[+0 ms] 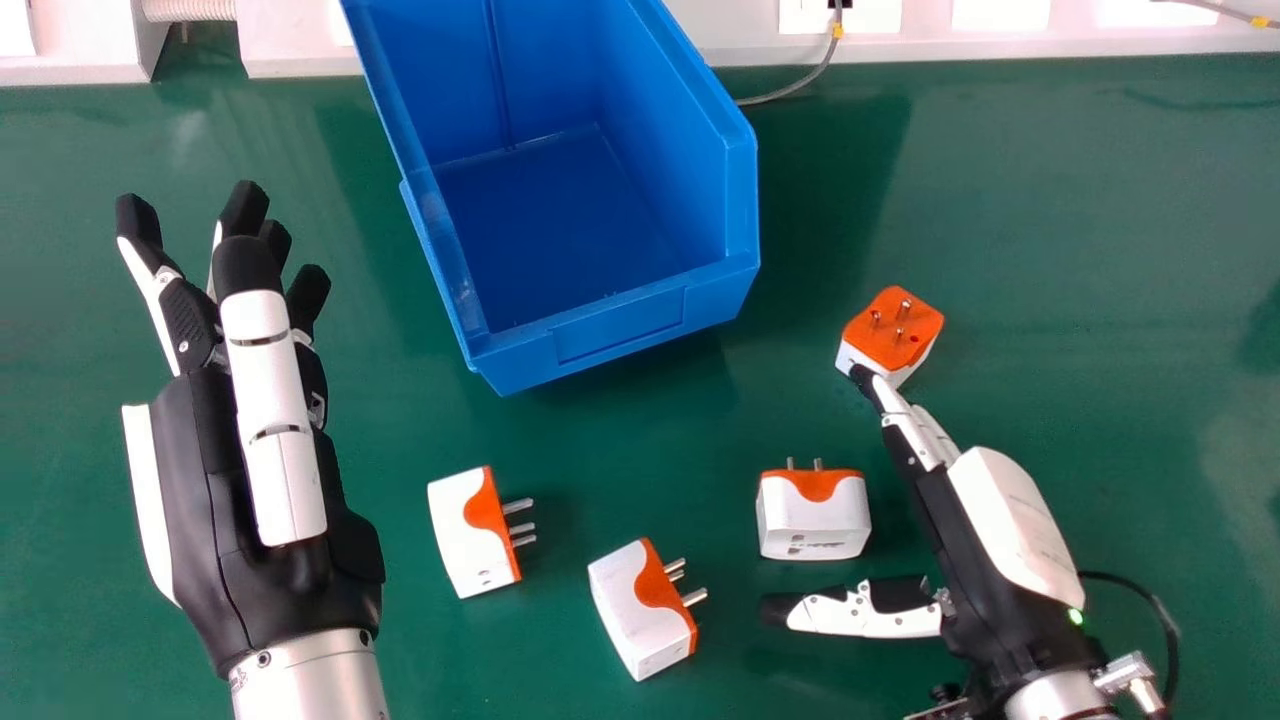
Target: Pick all objects and put in blue box
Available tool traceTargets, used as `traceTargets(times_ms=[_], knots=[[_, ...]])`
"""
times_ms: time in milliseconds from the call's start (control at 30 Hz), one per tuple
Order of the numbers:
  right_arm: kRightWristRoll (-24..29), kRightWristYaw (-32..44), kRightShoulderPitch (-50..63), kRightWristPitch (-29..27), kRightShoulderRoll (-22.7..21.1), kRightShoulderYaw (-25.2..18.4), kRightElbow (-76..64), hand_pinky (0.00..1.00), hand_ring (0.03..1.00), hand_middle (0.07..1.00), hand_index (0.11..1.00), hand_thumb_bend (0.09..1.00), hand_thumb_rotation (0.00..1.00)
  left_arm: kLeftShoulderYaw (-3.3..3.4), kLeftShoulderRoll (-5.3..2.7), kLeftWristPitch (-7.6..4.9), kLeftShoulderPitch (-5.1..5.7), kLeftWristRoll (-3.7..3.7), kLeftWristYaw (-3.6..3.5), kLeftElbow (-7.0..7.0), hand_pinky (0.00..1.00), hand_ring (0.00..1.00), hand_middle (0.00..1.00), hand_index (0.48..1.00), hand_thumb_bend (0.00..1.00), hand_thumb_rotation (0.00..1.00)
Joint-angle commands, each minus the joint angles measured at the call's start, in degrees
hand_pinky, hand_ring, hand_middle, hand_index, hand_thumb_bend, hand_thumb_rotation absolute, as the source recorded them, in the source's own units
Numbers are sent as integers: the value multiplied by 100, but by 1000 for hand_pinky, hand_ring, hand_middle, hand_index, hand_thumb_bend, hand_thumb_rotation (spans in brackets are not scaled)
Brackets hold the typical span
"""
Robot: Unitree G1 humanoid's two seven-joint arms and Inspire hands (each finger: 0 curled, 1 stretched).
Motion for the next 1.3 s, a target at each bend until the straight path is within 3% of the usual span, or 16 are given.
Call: traceTargets(times_ms=[0, 167, 233, 367, 600, 800, 1000, 1267], knots=[[-74, -260, -265, -159, 53, 86, 508, 606, 718, 802, 757, 816, 95, -45, -422, -45, -197, 102, 10, -50, 922, 952, 940, 921, 588, 807], [-233, -784, -563, -271, 139, 303, 1150, 457, 565, 688, 619, 630, 25, -53, -437, -62, -249, 126, 32, -29, 918, 951, 940, 922, 588, 806], [-352, -1012, -630, -244, 159, 416, 1246, 436, 535, 658, 597, 603, 19, -57, -441, -46, -254, 101, 32, -43, 919, 951, 940, 923, 587, 806], [-487, -1266, -693, -219, 165, 603, 1297, 371, 434, 519, 513, 517, 3, -65, -450, -29, -247, 125, 70, -59, 911, 945, 933, 912, 595, 787], [-461, -1314, -632, -238, 151, 710, 1132, 363, 409, 489, 501, 501, 0, -82, -442, -16, -199, 113, 89, -88, 911, 944, 928, 910, 594, 792], [-410, -1388, -556, -337, 127, 672, 1032, 360, 412, 489, 501, 500, 0, -82, -403, -87, -155, 65, 32, -63, 915, 948, 935, 917, 601, 786], [-367, -1632, -368, -562, 138, 552, 594, 354, 426, 491, 496, 501, 0, -82, -410, -89, -121, 118, 58, -69, 913, 948, 936, 918, 598, 791], [-538, -1913, 86, -542, 125, 187, -910, 348, 452, 496, 477, 501, 0, -98, -414, -71, -83, 107, 61, -96, 911, 946, 935, 916, 593, 799]])
